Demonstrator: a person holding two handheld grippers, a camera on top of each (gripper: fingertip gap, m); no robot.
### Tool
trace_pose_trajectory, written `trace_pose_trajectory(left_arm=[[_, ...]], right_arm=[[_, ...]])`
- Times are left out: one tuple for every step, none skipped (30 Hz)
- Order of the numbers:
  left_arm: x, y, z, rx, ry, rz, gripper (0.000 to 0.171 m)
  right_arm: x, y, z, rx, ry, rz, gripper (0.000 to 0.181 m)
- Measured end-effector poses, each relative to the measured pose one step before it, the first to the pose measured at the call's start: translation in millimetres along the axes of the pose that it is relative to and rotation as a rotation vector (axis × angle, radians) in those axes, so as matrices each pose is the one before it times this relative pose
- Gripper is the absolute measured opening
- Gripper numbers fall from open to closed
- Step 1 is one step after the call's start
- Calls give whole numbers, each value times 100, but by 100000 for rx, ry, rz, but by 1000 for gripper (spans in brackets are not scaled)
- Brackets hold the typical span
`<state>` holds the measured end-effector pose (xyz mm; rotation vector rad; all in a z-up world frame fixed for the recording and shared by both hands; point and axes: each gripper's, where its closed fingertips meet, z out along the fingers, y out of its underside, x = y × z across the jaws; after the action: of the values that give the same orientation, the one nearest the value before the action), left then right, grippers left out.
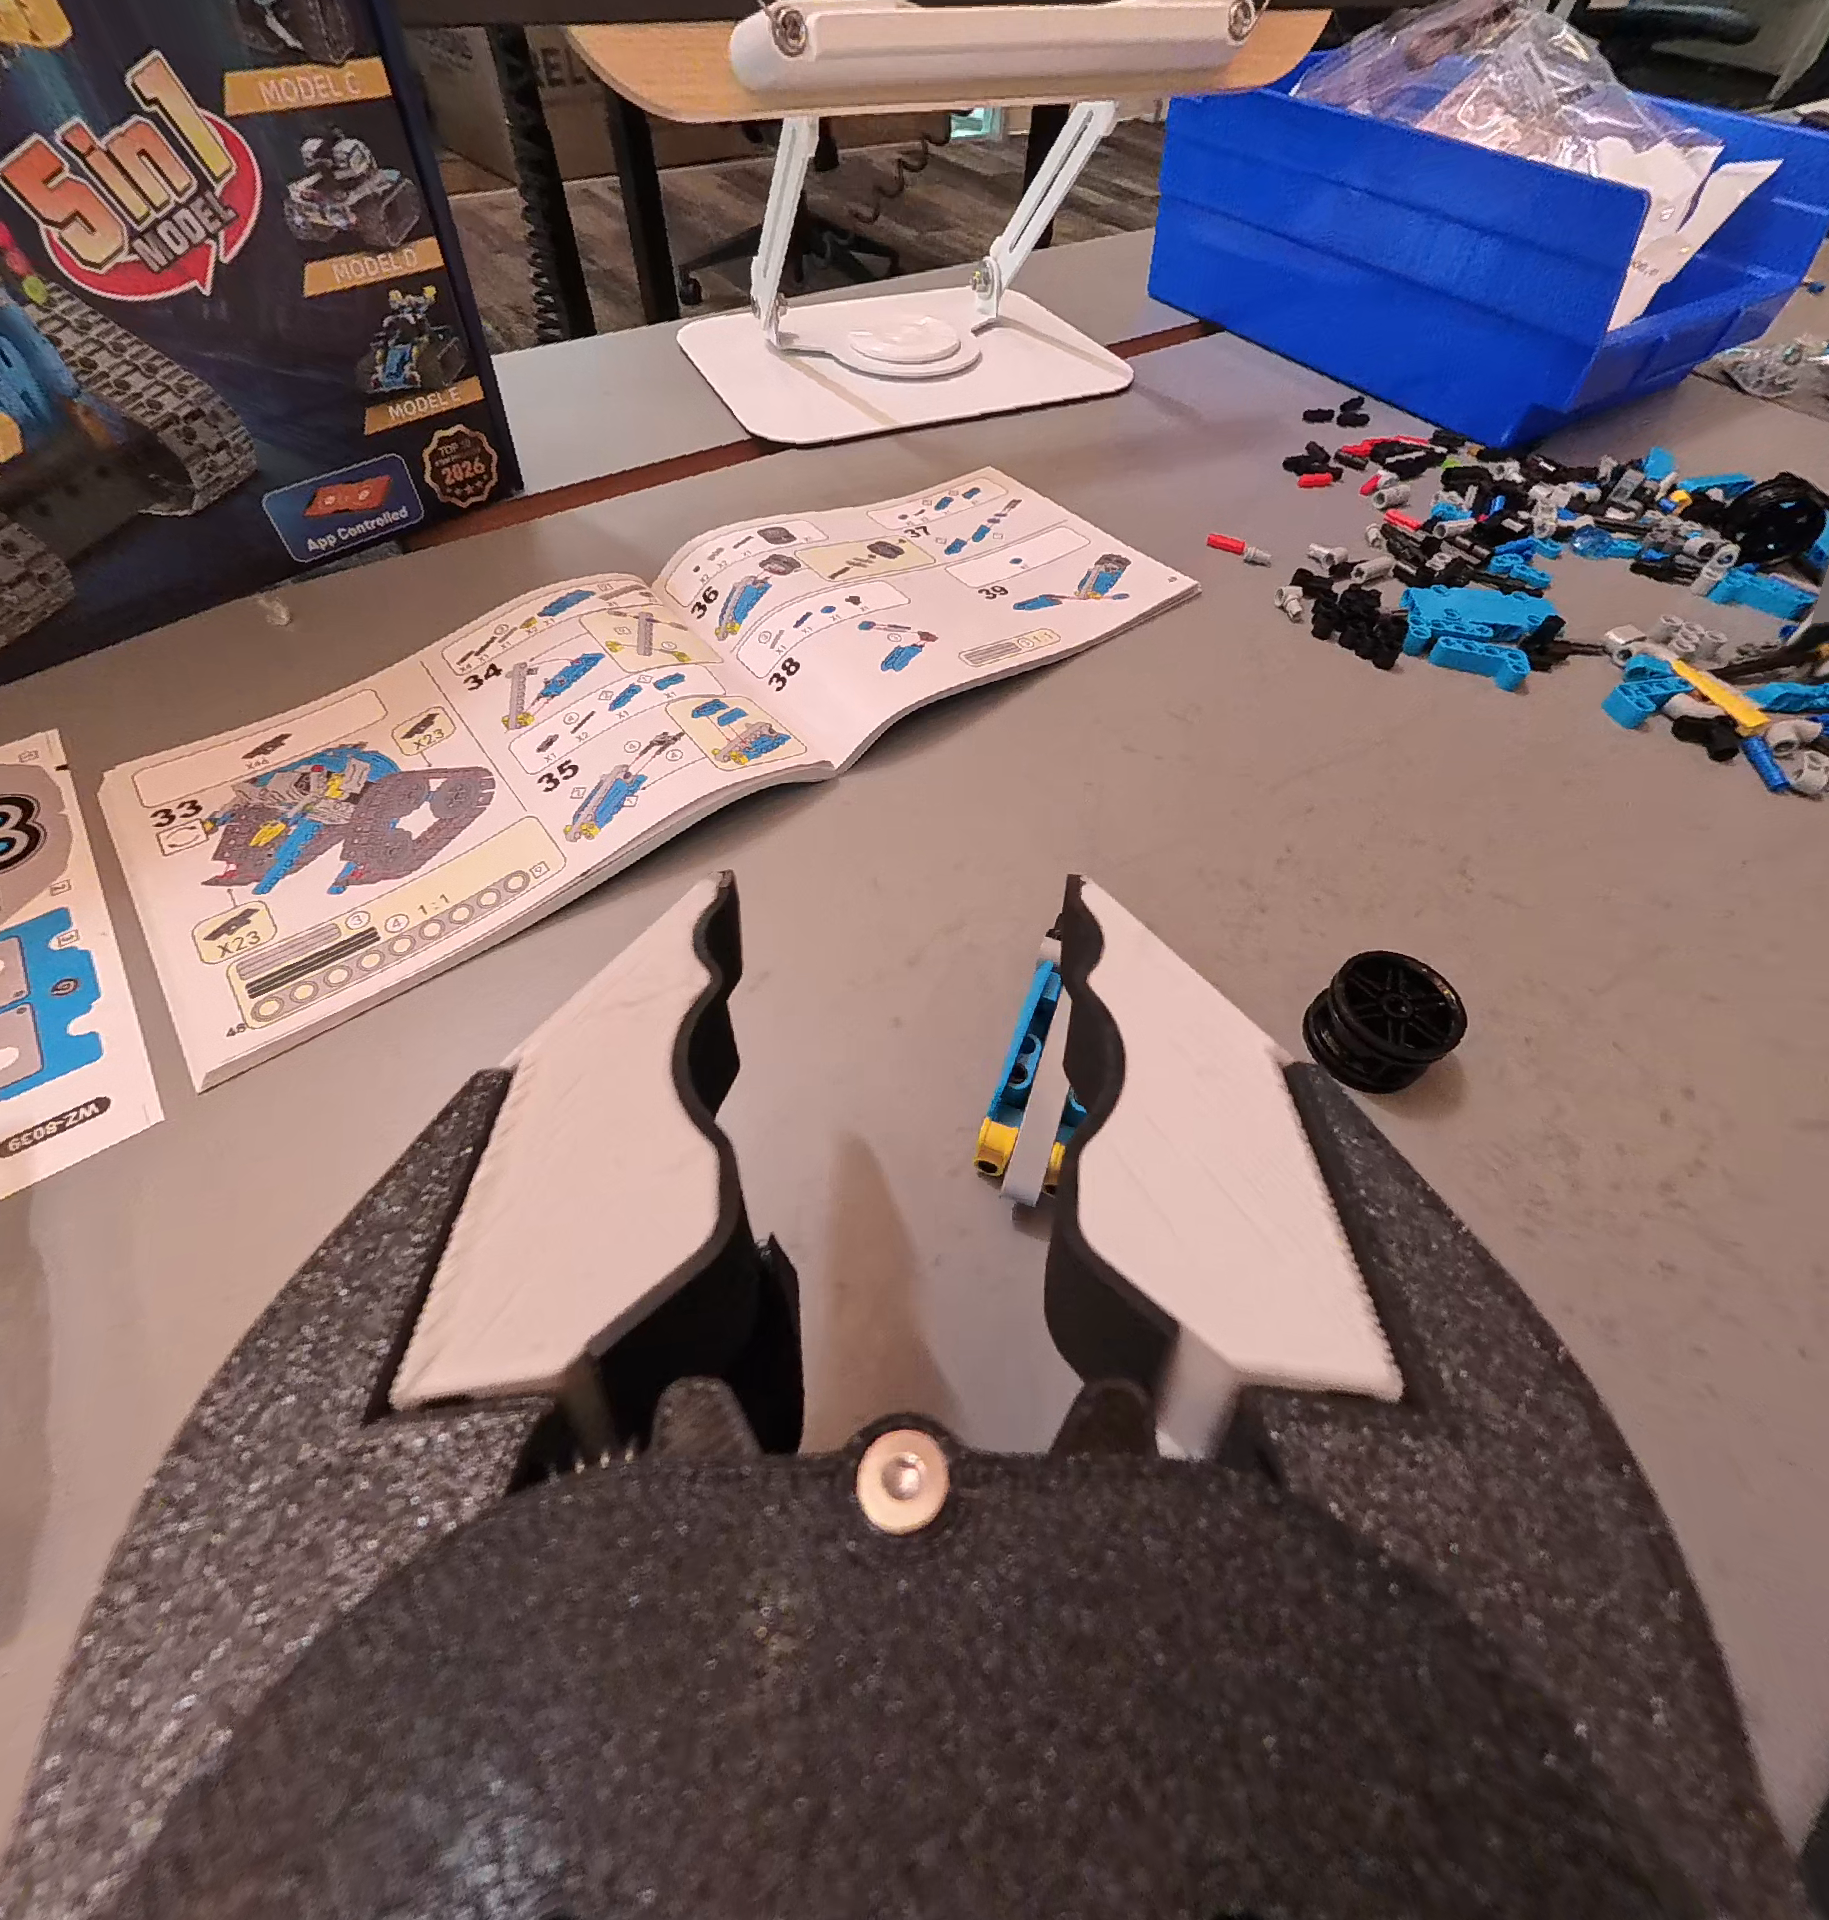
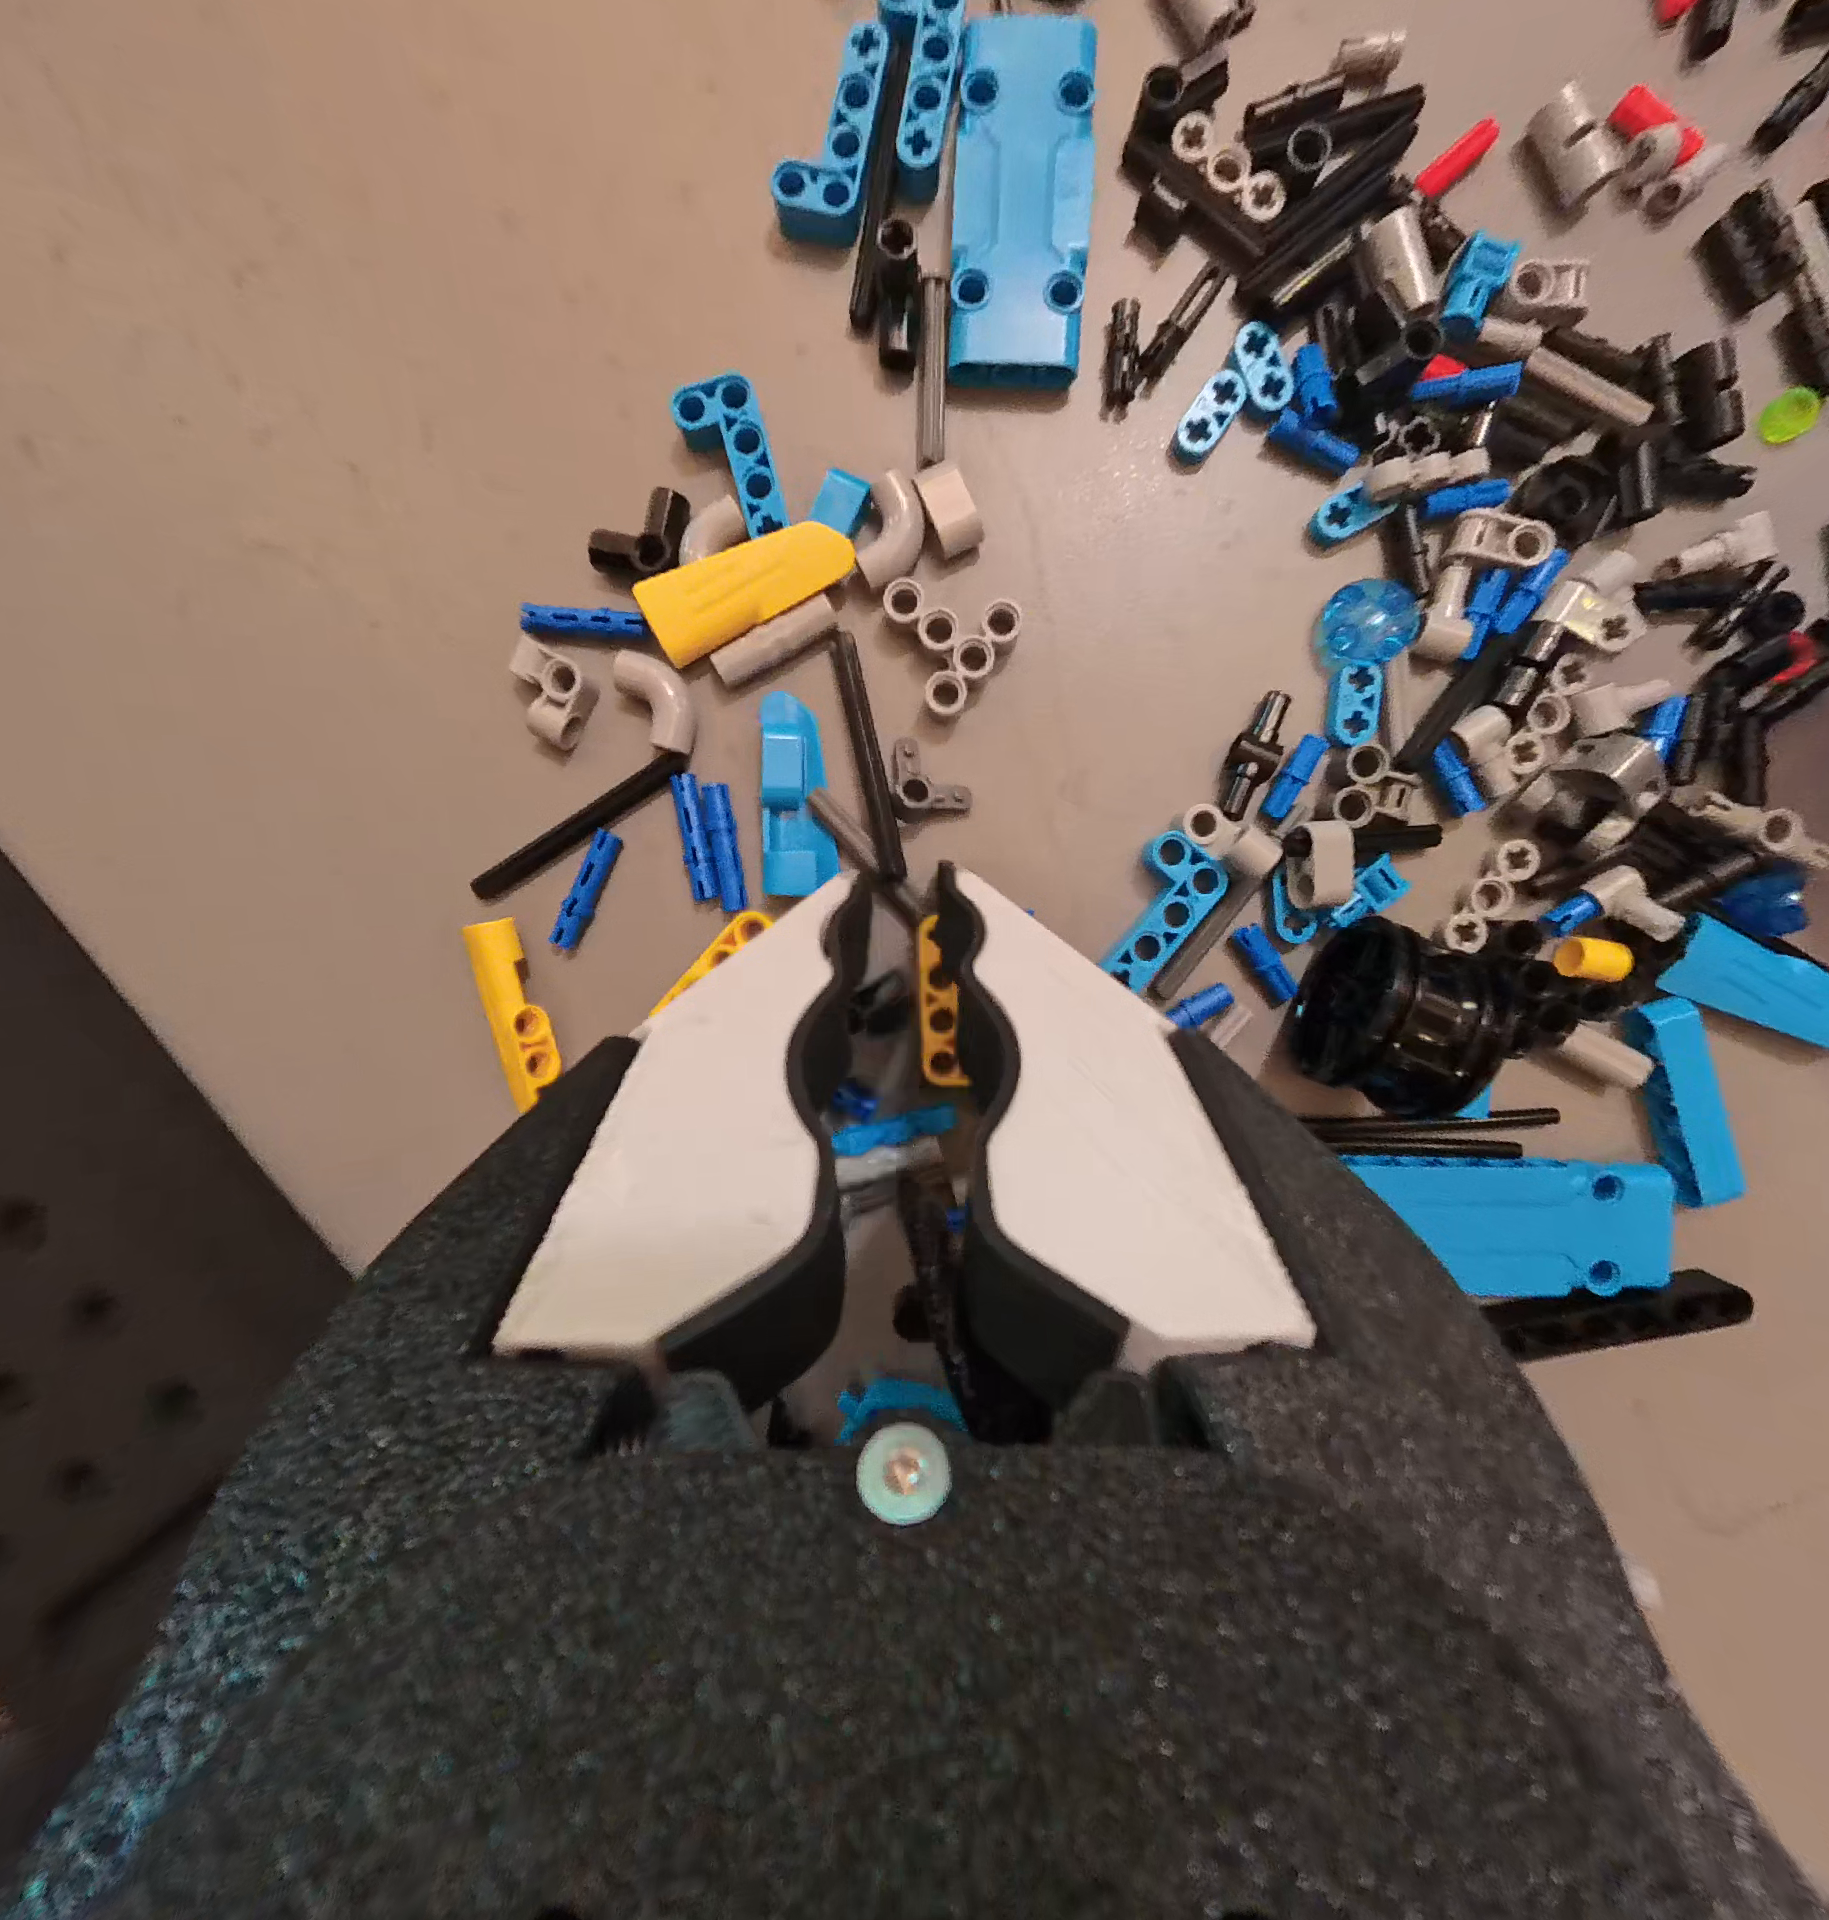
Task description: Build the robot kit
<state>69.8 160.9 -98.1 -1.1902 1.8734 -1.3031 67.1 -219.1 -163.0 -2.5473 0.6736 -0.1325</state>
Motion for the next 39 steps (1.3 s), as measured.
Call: trace_pose_trajectory(left_arm=[[-14,6,7,-77,-96,64,62],[-30,12,14,-76,-49,-115,62],[-29,-7,-2,44,37,-279,62],[-44,-44,-14,220,-2,-326,62],[-57,-55,-33,293,-77,-277,62],[-42,-19,-21,122,-42,-237,61],[-16,14,3,-57,46,-191,61],[14,21,4,-112,90,-85,61],[37,16,11,-72,108,69,61],[46,9,1,-54,71,245,61],[34,20,8,-76,-24,345,61],[30,11,10,-109,-49,309,61],[36,9,-9,-26,9,211,61],[38,-27,-22,138,57,99,61],[22,-19,-12,116,93,5,61],[17,0,10,-36,86,-10,61],[7,15,21,-106,4,23,61],[-2,1,10,-43,-21,56,61],[1,-8,-17,41,-38,38,61],[-21,-27,-24,126,-90,8,61],[-34,-25,-45,182,-123,-6,60],[-28,-25,-28,124,-106,-57,60],[-12,-23,-40,139,11,-119,60],[19,-24,-35,140,145,-158,60],[30,-23,-32,121,195,-87,60],[60,-4,-25,40,202,64,60],[57,-9,-27,2,166,166,60],[77,-10,-21,89,224,185,60],[106,-4,-17,26,296,169,60],[83,10,4,-79,247,193,60],[50,15,23,-99,104,245,60],[29,34,35,-216,10,222,60],[11,47,36,-249,-26,85,60],[-12,22,25,-99,-15,-65,60],[-9,-6,19,-17,16,-165,60],[-34,14,35,-68,-31,-165,60],[-38,27,25,-149,-123,-103,60],[-52,58,33,-266,-148,-35,60],[-34,65,30,-309,-164,0,60]], right_arm=[[-95,-16,82,170,-1137,690,10],[-23,-12,-9,-12,-440,520,9],[-4,32,-28,-566,-64,529,8],[3,41,-37,-1049,334,207,7],[73,45,-59,-1139,1182,-270,7],[91,-13,-132,-679,1683,-625,7],[16,-103,-258,-342,1520,-639,7],[-70,-185,-365,-136,1107,-618,7],[-91,-214,-467,-195,1184,-657,7],[-39,-261,-540,-86,1731,-939,7],[103,-300,-599,202,2603,-1059,7],[243,-214,-596,-297,3236,-938,7],[268,-147,-555,-640,3091,-711,7],[160,-175,-494,-750,2487,-683,7],[48,-472,-495,556,2180,-980,7],[-183,-1035,-454,3314,1181,-1073,7],[-595,-1500,-306,5276,-936,-667,7],[-996,-1589,-19,5049,-2948,-955,7],[-933,-1290,257,3204,-2213,-2064,7],[-435,-849,429,984,847,-2947,7],[-89,-558,459,-209,2425,-3131,7],[-70,-475,455,159,1847,-2308,7],[-203,-307,443,61,89,-1044,7],[-236,-75,413,-598,-1097,40,7],[-36,105,351,-945,-455,532,7],[17,199,260,-728,-306,458,7],[128,505,155,-1621,114,180,7],[462,726,58,-1945,1831,314,7],[497,768,55,-1321,1663,1042,7],[356,1034,147,-2399,414,1172,7],[740,1796,174,-6144,2190,185,7],[1373,2097,167,-7121,5410,362,7],[1170,1661,252,-3909,3745,1722,7],[415,1092,282,-1679,-1180,3086,7],[-135,499,251,193,-4237,3754,7],[-382,136,216,1020,-5013,3068,7],[-294,49,231,761,-3484,1856,7],[-75,132,193,153,-1179,758,7],[107,321,142,-768,617,-99,7]])
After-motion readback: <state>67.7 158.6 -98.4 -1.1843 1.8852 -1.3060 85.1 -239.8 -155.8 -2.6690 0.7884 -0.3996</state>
